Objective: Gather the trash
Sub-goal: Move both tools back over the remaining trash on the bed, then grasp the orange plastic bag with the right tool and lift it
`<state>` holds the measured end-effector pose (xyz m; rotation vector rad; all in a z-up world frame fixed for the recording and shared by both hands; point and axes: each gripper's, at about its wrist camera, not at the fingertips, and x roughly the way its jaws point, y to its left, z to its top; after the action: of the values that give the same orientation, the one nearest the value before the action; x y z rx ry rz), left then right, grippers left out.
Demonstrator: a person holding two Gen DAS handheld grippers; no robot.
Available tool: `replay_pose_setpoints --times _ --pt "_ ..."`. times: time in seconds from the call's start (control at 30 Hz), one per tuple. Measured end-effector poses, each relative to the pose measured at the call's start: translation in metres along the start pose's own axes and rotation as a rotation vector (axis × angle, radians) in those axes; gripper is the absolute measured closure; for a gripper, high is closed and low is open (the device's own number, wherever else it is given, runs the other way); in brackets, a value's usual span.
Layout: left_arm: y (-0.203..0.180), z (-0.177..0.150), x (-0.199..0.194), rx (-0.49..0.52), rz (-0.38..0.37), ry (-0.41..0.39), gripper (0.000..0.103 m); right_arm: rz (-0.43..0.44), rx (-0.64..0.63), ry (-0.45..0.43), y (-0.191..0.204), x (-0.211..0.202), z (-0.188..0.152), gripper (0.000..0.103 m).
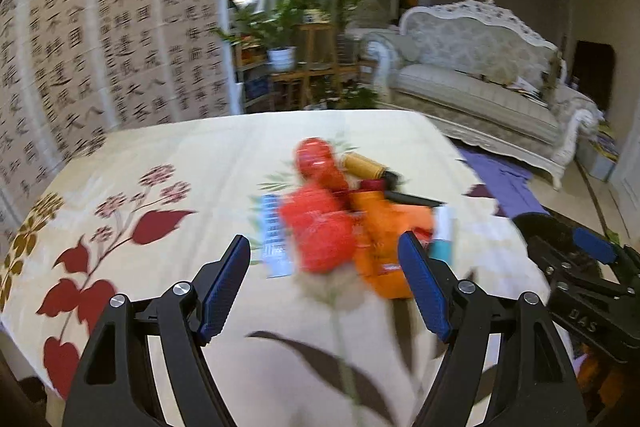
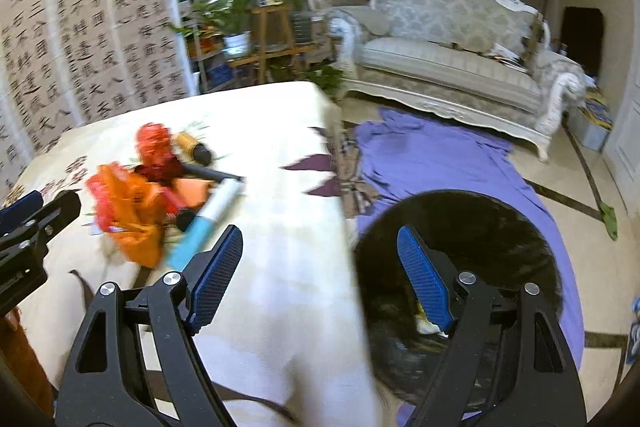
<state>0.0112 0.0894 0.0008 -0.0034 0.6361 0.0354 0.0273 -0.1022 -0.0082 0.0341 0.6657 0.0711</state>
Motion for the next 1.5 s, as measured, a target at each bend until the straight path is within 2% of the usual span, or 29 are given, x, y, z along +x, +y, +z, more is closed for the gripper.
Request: replay_pose_setpoints --times 0.37,0.57,0.67,0.73,0.8,0.9,1.0,1.13,1.5 --pt "0.07 -0.009 0.009 -0.107 0.127 0.025 0.029 0.135 -0.131 0.02 0.077 0.008 0.009 0.025" --pt "0.089 -0.013 0.014 -0.143 0.144 0.038 0.029 0.159 -0.199 0.048 0.109 0.024 0.008 0.025" --pt "0.091 -0.014 0.017 -0.148 0.14 0.044 0.029 0.15 -0.224 0.071 0.118 0.033 0.009 0.03" --pt "0.091 -0.015 0.018 -0.15 0.135 0.047 0.029 0.144 -0.237 0.091 0.123 0.039 0.008 0.041" --pt "0.09 -0.016 0.019 -0.151 0.127 0.05 0.029 0.139 -0.244 0.109 0.125 0.044 0.008 0.047" --pt "0.088 -0.017 0.02 -0.146 0.117 0.051 0.029 0.139 -0.248 0.135 0.127 0.05 0.006 0.069" --pt "0.083 -0.016 0.022 -0.14 0.106 0.055 0.029 0.14 -0.245 0.123 0.126 0.046 0.007 0.069" --pt "0.074 -0.014 0.022 -0.128 0.085 0.055 0.029 0.141 -0.228 0.099 0.118 0.035 0.012 0.079" --pt "0.035 0.0 0.029 -0.084 0.008 0.046 0.029 0.044 -0.138 0.05 0.058 0.023 0.026 0.08"
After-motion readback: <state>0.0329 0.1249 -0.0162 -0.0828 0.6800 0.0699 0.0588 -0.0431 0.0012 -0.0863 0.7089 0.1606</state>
